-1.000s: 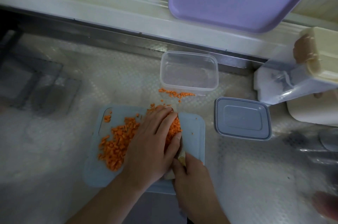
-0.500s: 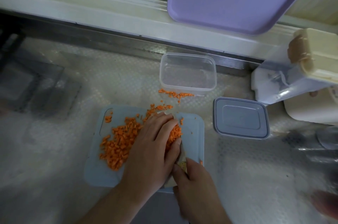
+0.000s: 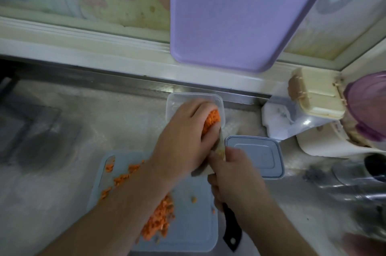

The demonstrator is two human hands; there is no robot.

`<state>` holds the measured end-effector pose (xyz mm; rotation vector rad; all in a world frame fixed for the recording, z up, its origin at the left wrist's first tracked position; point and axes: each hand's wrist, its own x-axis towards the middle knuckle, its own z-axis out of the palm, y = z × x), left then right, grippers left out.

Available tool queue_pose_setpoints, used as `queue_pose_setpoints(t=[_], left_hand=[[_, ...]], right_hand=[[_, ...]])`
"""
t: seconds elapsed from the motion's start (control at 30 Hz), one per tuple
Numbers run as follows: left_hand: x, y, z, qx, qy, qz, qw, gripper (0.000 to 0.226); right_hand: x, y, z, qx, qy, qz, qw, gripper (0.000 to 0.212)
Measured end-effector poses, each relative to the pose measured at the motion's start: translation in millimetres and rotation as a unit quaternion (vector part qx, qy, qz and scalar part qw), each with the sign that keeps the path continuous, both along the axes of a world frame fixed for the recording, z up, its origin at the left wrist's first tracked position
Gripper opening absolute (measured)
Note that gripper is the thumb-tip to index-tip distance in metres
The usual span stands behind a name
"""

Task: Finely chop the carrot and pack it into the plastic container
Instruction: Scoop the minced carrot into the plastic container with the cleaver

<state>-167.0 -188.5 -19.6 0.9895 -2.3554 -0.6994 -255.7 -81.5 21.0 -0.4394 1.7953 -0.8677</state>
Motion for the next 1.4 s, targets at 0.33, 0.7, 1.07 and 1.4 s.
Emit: queue_pose_setpoints(t=[0.33, 0.7, 1.07, 1.4], left_hand=[[-41.2, -72.3, -25.9, 0.063, 0.006, -0.031, 0.998, 0.031], [-22.8, -74.9, -47.1, 0.056, -0.045, -0.082, 0.994, 0.021], [-35.1, -80.8, -51.0, 0.090, -0.184, -0.027, 0.978, 0.013], [-25.1, -61.7, -25.2, 0.008, -0.166, 0.033, 0.986, 0.028]], right_hand=[[-42.4, -64.7, -11.2, 0.033, 0.005, -0.001, 0.999, 0.013], [-50.5, -45.8, -10.7, 0.079, -0.096, 0.011, 0.992, 0.018], [-68.0, -51.4, 2.6, 0.100, -0.090, 0.052, 0.990, 0.008], [-75.3, -47.7, 8.6, 0.127, -0.076, 0.088, 0.985, 0.013]])
